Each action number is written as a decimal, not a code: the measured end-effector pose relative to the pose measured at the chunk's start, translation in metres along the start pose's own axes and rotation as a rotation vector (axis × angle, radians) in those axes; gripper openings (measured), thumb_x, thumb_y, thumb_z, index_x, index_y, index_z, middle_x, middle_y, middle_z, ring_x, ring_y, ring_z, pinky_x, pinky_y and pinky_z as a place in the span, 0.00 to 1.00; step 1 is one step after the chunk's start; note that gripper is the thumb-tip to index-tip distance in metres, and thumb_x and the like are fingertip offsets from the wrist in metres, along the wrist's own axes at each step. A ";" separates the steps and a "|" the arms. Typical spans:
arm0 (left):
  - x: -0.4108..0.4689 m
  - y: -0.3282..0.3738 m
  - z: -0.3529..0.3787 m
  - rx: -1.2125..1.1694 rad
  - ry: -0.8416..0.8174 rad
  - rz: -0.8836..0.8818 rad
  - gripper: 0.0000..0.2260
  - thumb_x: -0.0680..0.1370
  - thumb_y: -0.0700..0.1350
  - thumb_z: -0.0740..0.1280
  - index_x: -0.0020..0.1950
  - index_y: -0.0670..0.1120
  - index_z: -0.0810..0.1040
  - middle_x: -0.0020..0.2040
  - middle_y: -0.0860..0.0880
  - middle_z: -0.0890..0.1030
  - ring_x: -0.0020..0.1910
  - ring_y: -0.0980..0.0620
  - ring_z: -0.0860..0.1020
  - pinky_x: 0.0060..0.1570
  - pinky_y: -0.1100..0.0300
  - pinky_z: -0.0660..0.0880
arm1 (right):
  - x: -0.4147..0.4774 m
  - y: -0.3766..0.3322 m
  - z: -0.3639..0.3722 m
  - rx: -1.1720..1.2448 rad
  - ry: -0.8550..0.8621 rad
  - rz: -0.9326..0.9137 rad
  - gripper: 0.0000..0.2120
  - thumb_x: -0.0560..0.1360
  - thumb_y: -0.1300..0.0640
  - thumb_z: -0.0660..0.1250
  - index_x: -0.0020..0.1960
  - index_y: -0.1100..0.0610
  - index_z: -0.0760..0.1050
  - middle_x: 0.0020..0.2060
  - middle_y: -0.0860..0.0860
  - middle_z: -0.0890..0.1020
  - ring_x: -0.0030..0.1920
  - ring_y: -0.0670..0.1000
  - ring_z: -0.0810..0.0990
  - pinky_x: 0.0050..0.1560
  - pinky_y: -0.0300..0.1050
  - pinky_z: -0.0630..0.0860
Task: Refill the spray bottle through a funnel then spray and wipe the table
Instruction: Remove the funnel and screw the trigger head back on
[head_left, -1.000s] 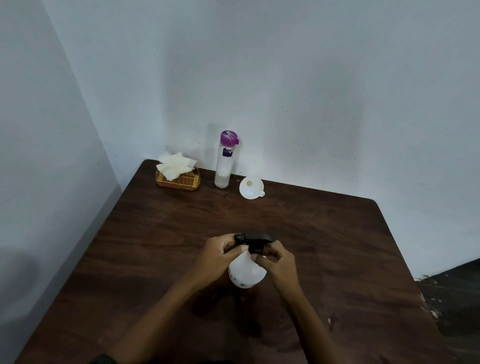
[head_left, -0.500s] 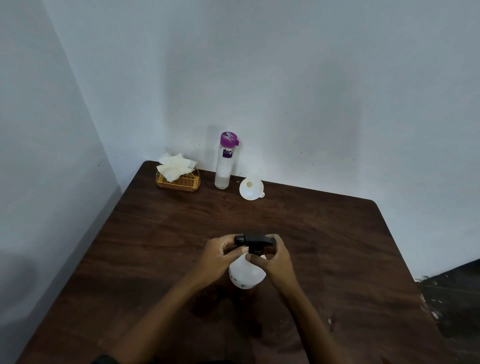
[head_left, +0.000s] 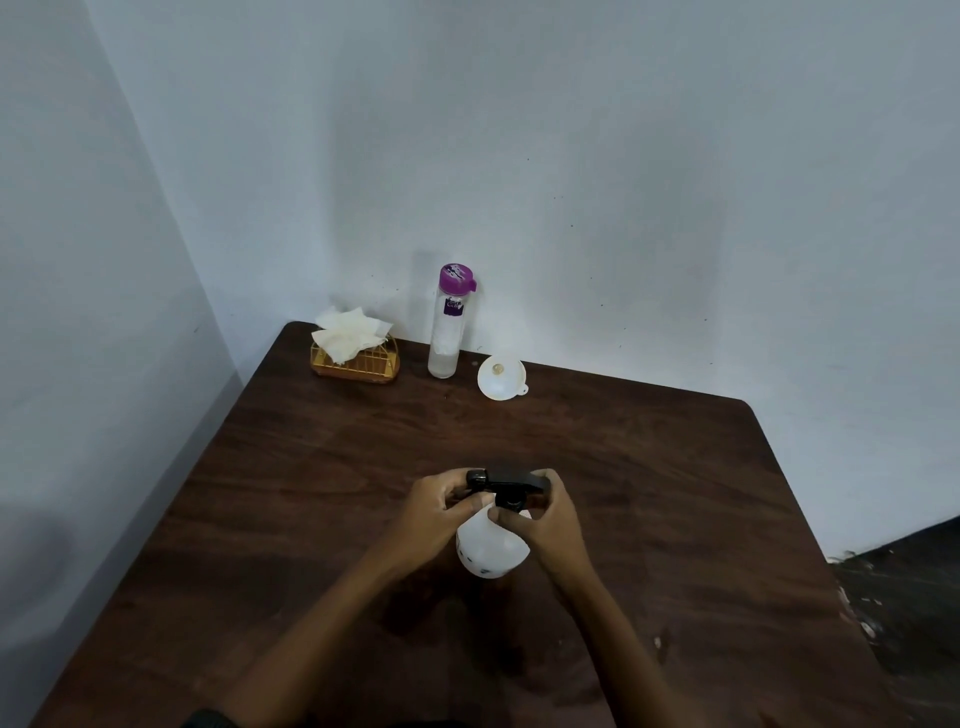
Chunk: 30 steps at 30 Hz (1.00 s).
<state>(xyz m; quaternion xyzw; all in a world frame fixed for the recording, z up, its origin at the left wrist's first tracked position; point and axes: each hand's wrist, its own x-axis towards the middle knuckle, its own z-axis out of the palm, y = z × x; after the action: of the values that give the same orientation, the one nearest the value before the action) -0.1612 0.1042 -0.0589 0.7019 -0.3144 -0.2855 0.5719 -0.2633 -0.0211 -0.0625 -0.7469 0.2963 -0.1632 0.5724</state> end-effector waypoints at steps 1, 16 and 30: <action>0.000 0.000 0.000 0.000 -0.002 0.000 0.11 0.77 0.40 0.67 0.59 0.49 0.78 0.52 0.55 0.82 0.52 0.63 0.79 0.49 0.72 0.74 | -0.001 0.001 -0.001 0.015 -0.022 0.005 0.19 0.64 0.62 0.75 0.52 0.54 0.73 0.47 0.49 0.80 0.50 0.47 0.79 0.49 0.38 0.74; 0.000 0.003 0.000 -0.029 -0.022 -0.010 0.12 0.77 0.40 0.66 0.60 0.48 0.77 0.50 0.59 0.81 0.51 0.68 0.78 0.48 0.75 0.72 | 0.003 0.002 -0.005 0.020 -0.036 0.002 0.15 0.67 0.65 0.74 0.49 0.56 0.74 0.46 0.50 0.81 0.48 0.46 0.79 0.49 0.37 0.75; -0.002 0.005 -0.001 -0.036 -0.009 0.012 0.12 0.77 0.39 0.66 0.55 0.55 0.77 0.49 0.58 0.81 0.51 0.65 0.79 0.48 0.73 0.74 | 0.006 0.008 -0.012 0.011 -0.125 0.025 0.19 0.66 0.60 0.75 0.56 0.58 0.76 0.50 0.51 0.83 0.50 0.44 0.81 0.49 0.35 0.76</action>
<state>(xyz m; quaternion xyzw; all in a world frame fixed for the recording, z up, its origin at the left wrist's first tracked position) -0.1621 0.1053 -0.0538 0.6882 -0.3158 -0.2908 0.5849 -0.2679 -0.0355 -0.0674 -0.7488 0.2687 -0.1108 0.5957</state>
